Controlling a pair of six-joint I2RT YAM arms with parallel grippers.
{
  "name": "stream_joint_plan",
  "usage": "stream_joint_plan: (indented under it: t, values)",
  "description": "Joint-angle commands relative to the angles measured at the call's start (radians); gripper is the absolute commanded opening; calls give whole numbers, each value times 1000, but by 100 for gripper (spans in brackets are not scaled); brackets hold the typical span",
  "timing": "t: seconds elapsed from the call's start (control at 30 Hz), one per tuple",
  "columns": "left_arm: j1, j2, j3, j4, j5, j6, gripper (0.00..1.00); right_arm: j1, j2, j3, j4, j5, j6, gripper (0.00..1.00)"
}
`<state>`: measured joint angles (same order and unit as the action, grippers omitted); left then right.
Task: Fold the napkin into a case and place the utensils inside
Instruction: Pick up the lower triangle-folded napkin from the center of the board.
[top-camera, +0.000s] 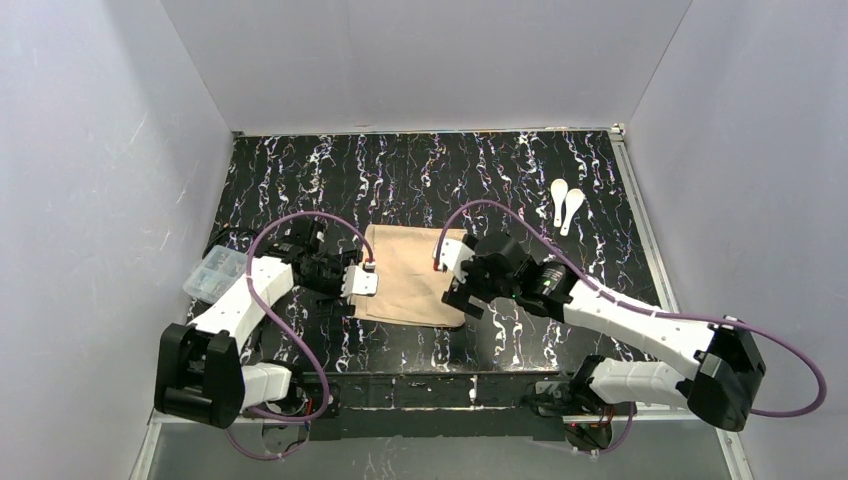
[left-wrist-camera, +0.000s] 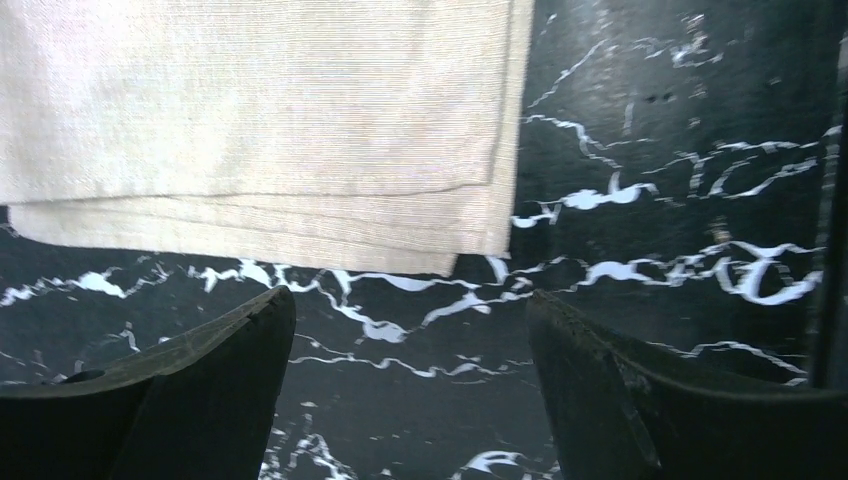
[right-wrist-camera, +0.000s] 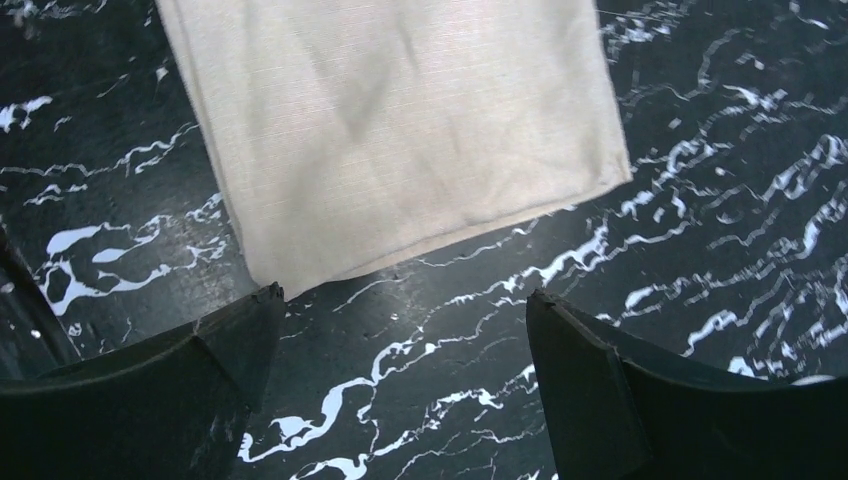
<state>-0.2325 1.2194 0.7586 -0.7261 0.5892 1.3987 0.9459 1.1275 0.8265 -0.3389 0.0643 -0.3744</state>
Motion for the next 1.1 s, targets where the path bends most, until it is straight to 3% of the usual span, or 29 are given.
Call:
stream_joint_plan:
  t: [0.0, 0.27, 0.53, 0.77, 0.97, 1.07]
  values:
    - [-23, 62, -12, 97, -12, 166, 84, 37, 32, -20, 72, -57, -76, 99]
    - [-110, 133, -27, 118, -58, 258, 84, 98, 87, -121, 178, -126, -42, 99]
    - [-127, 164, -82, 146, -101, 358, 76, 122, 149, -162, 226, -148, -50, 99]
    - [-128, 250, -38, 176, -129, 310, 60, 122, 238, -189, 259, -108, -61, 99]
    - [-131, 293, -18, 172, -147, 314, 57, 97, 286, -199, 322, -85, -46, 98]
    - [-132, 317, -4, 163, -154, 313, 49, 77, 309, -181, 313, -94, -38, 95]
